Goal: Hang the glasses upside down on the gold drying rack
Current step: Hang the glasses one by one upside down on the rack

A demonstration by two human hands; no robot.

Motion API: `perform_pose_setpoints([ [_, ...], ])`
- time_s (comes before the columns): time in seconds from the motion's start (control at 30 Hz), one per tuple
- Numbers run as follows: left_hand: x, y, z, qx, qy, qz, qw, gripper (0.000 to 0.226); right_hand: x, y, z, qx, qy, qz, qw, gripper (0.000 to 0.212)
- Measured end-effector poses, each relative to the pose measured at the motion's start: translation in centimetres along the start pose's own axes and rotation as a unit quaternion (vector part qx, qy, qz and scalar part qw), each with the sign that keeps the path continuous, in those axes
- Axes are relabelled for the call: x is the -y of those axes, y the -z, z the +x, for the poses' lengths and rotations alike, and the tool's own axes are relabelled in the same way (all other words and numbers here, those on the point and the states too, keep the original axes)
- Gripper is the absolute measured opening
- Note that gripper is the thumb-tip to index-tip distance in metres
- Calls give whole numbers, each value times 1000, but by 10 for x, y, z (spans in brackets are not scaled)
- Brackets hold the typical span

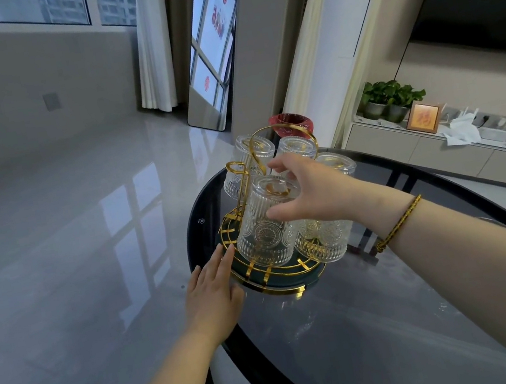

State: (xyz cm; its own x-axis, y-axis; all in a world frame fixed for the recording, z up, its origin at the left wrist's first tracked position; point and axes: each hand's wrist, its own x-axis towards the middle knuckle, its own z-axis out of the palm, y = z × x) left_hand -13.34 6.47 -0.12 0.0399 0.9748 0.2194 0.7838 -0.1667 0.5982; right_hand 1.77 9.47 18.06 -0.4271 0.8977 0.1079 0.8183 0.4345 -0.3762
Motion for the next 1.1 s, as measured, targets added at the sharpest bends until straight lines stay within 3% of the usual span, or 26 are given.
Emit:
perform_pose_setpoints([
  [0.27,-19,8,-35,-24,-12,-41,999,47,-13,20,-43,-131,18,30,991,56],
  [0.5,-78,-5,-61,-41,-163,8,986,33,-53,23,-110,-222,-37,67,972,42],
  [0.77,-137,-65,-50,88,-189,33,977,46,-148,-3,-190,-312,-193,107,924,33],
  [0.9,-154,-89,-44,125,-183,72,972,47,-189,-20,-212,-349,-273,135,886,44],
  [1.1,-150,-100,-38,149,-161,106,970,46,-231,-42,-206,-373,-407,169,817,89],
])
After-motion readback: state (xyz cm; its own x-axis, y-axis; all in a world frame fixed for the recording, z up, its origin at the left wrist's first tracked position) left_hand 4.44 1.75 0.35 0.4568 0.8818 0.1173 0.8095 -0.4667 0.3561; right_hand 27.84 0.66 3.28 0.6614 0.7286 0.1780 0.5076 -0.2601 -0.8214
